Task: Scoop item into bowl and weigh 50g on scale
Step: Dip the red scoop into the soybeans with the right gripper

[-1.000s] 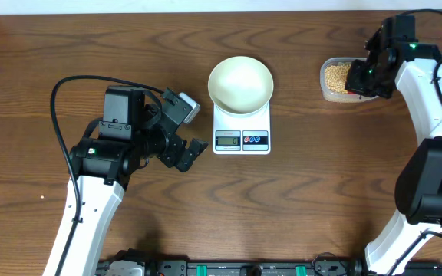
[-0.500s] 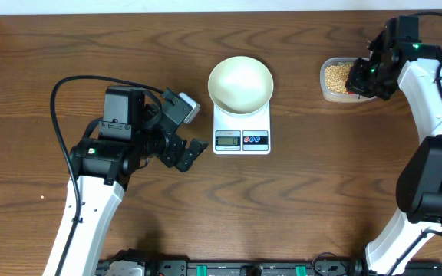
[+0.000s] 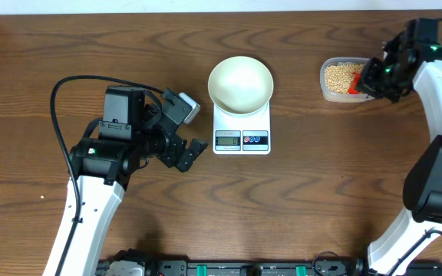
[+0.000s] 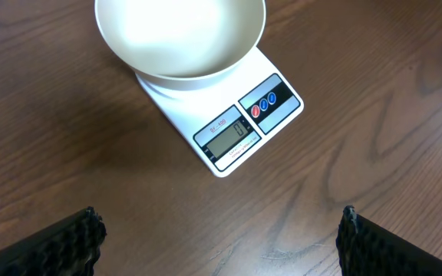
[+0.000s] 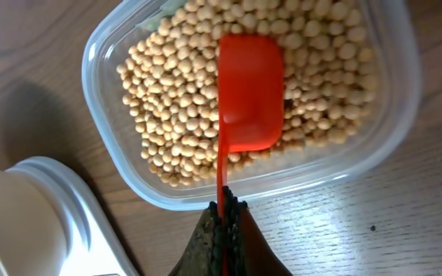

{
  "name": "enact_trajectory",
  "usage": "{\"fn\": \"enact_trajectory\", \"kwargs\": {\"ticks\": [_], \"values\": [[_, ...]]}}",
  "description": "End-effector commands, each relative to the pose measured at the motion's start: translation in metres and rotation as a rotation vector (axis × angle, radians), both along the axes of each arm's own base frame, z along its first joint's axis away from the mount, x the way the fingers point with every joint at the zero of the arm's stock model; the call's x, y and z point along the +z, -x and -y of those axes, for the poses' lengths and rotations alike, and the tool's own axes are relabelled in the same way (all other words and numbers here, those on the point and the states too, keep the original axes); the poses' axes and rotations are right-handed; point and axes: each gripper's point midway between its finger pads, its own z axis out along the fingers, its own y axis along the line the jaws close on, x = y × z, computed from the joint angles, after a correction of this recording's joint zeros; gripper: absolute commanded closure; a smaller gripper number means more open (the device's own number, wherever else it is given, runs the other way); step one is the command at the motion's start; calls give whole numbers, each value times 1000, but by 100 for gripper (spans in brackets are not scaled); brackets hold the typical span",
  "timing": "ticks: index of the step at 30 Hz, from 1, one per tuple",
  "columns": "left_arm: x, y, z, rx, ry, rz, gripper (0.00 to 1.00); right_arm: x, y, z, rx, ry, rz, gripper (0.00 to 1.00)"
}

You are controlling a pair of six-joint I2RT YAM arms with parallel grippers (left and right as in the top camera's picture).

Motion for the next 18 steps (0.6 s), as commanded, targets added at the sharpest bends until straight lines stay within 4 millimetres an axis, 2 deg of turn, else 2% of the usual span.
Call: {"fn": "enact_trajectory", "kwargs": {"ticks": [1,6,18], "values": [[7,-4,0,-10,-12,29,2,-5,0,10,-11,-48,-6,99],[7,-4,0,-10,-12,29,1,-6,2,26,-31,-46,0,99],[7,-4,0,-10,-12,29,1,-21,10,26,-30,-53,-22,99]]}}
